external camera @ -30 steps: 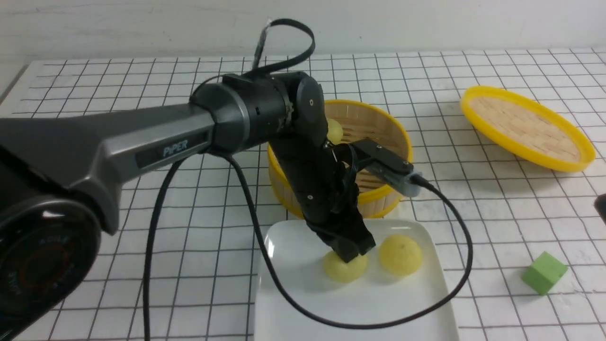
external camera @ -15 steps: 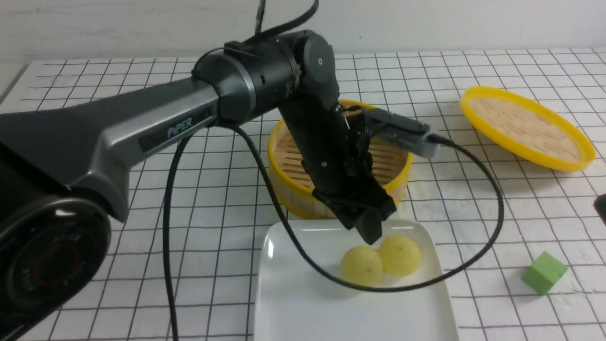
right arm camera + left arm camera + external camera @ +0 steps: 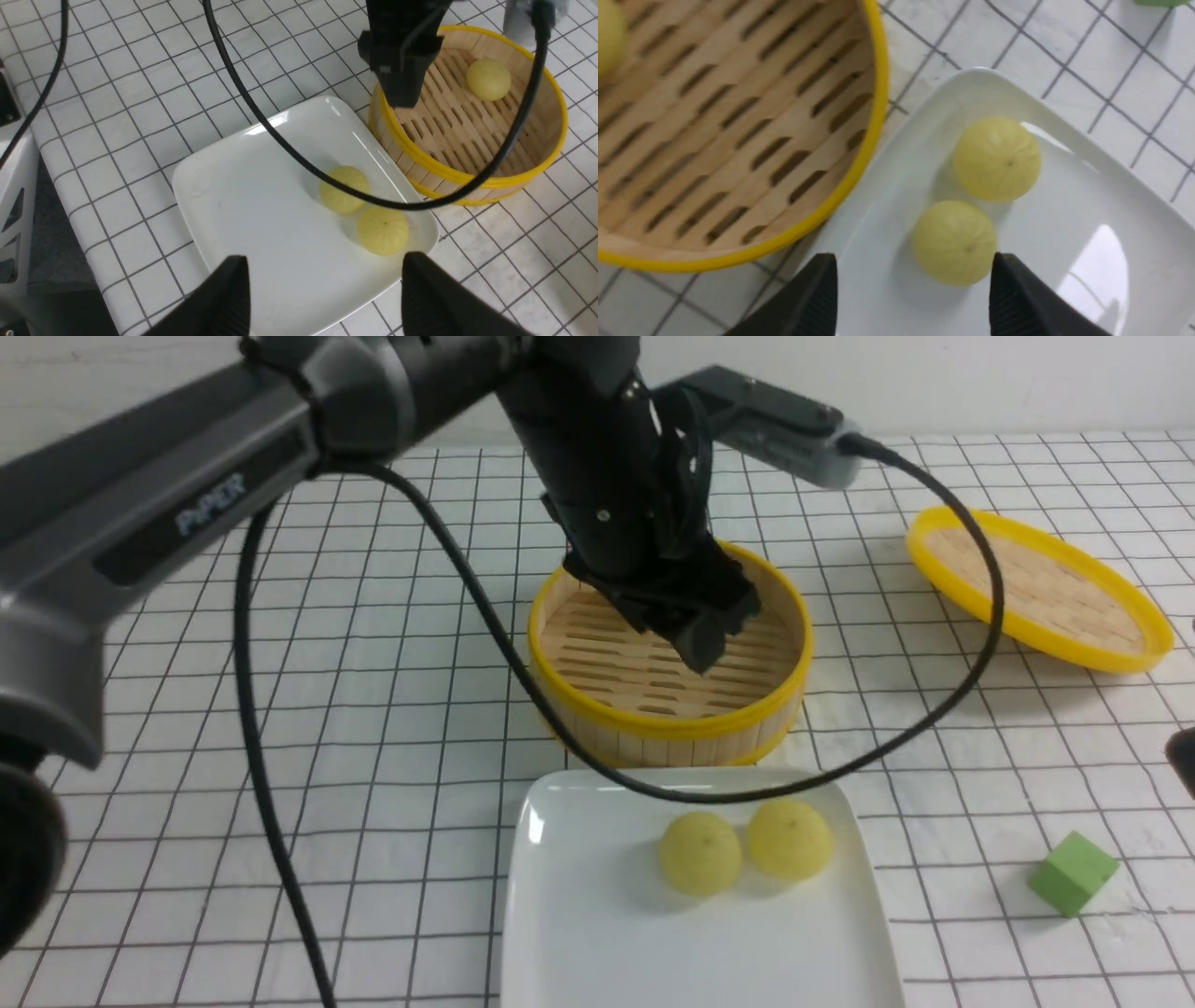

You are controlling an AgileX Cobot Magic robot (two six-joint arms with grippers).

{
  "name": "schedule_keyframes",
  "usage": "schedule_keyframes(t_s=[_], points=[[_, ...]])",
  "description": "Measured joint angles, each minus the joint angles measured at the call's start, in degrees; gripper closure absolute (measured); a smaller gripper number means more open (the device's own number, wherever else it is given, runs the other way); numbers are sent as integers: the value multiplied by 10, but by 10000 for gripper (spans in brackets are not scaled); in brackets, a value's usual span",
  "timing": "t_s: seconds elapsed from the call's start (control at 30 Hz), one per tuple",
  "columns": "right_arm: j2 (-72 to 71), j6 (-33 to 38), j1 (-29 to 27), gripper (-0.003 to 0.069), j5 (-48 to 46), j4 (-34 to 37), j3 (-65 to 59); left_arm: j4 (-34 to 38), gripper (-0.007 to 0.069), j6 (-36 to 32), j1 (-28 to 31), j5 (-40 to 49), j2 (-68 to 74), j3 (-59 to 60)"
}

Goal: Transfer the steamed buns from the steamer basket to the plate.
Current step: Use the left arm to grab the steamed stuffed bun that is closest to it

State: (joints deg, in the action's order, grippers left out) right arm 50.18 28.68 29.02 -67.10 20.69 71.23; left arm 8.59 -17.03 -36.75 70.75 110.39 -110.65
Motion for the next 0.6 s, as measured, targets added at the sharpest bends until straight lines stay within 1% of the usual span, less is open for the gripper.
schedule_keyframes(t_s=[0.1, 0.33, 0.4, 0.5, 0.6], points=[[0, 2, 0, 221, 0, 1, 0, -62, 228, 13, 0, 2, -34, -1], [0, 4, 0, 221, 1, 7, 0, -141, 233, 19, 0, 2, -61, -3], [0, 4, 0, 221, 1, 7, 0, -166, 223, 26, 0, -2, -58, -3], [0, 4, 0, 221, 4, 7, 0, -194, 187, 30, 0, -28, -43, -3], [0, 4, 0, 221, 6, 7, 0, -207, 156, 31, 0, -58, -25, -3]])
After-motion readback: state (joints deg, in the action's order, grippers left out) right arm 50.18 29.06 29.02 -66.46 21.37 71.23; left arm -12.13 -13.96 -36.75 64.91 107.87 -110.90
